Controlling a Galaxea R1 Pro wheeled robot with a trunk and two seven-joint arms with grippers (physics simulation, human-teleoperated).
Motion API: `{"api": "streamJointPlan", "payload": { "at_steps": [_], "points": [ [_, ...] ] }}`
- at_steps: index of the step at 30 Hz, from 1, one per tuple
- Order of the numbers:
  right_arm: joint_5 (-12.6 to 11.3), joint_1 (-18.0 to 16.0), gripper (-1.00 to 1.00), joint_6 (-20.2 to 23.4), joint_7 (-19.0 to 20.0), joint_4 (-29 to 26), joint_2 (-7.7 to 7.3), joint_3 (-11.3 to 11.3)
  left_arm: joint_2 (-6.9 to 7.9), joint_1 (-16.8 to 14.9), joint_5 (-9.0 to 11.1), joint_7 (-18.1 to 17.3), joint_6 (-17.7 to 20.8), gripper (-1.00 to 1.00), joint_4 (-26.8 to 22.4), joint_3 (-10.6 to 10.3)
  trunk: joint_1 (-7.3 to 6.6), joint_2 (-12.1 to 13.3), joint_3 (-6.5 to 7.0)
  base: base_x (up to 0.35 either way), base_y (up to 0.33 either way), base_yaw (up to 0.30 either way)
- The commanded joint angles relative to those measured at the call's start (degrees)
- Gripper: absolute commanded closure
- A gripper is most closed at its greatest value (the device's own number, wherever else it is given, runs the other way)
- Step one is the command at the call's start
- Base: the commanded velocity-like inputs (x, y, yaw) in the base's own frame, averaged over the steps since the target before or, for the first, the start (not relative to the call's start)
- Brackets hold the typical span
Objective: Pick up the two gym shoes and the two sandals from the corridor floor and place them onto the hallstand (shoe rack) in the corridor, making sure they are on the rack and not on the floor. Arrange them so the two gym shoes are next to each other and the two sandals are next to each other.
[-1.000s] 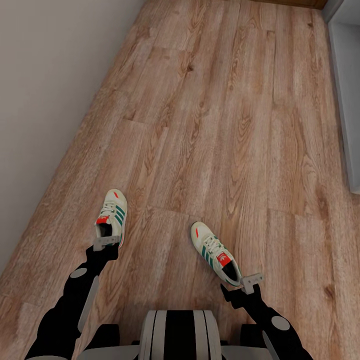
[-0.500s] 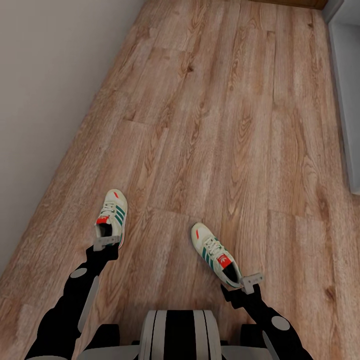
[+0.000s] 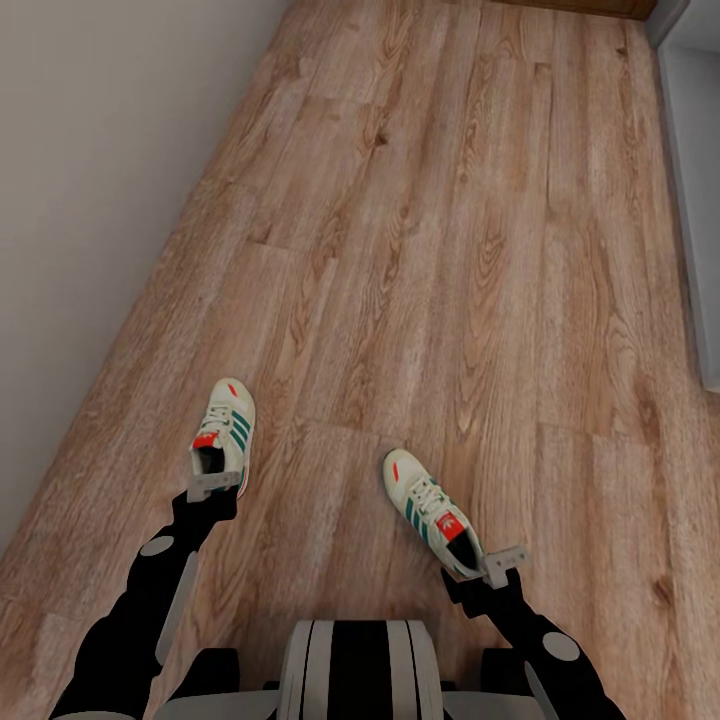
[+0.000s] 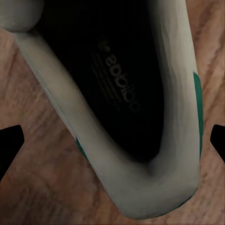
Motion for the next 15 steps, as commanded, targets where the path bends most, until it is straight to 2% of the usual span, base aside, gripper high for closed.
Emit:
{"api": "streamJointPlan", "payload": {
  "at_steps": [1, 6, 7, 15],
  "points": [
    [0.04, -0.01, -1.00, 0.32, 0.10, -0.09, -0.04, 0.04, -0.04, 0.00, -0.65, -0.03, 0.34, 1.00, 3.11, 0.17, 0.01, -0.01, -0.03, 0.073, 0.029, 0.000],
    [0.04, -0.01, -1.00, 0.32, 0.09, -0.12, -0.04, 0.04, -0.04, 0.00, -0.65, -0.04, 0.34, 1.00, 3.10, 0.17, 0.01, -0.01, -0.03, 0.029, 0.012, 0.000],
    [0.04, -0.01, 1.00, 0.32, 0.09, -0.11, -0.04, -0.01, -0.04, 0.00, -0.65, -0.03, 0.34, 1.00, 3.10, 0.17, 0.01, -0.01, -0.03, 0.004, 0.002, 0.000],
    [-0.05, -0.01, 1.00, 0.32, 0.10, -0.13, -0.04, -0.05, -0.04, 0.00, -0.65, -0.02, 0.34, 1.00, 3.10, 0.17, 0.01, -0.01, -0.03, 0.001, 0.000, 0.000]
  ]
}}
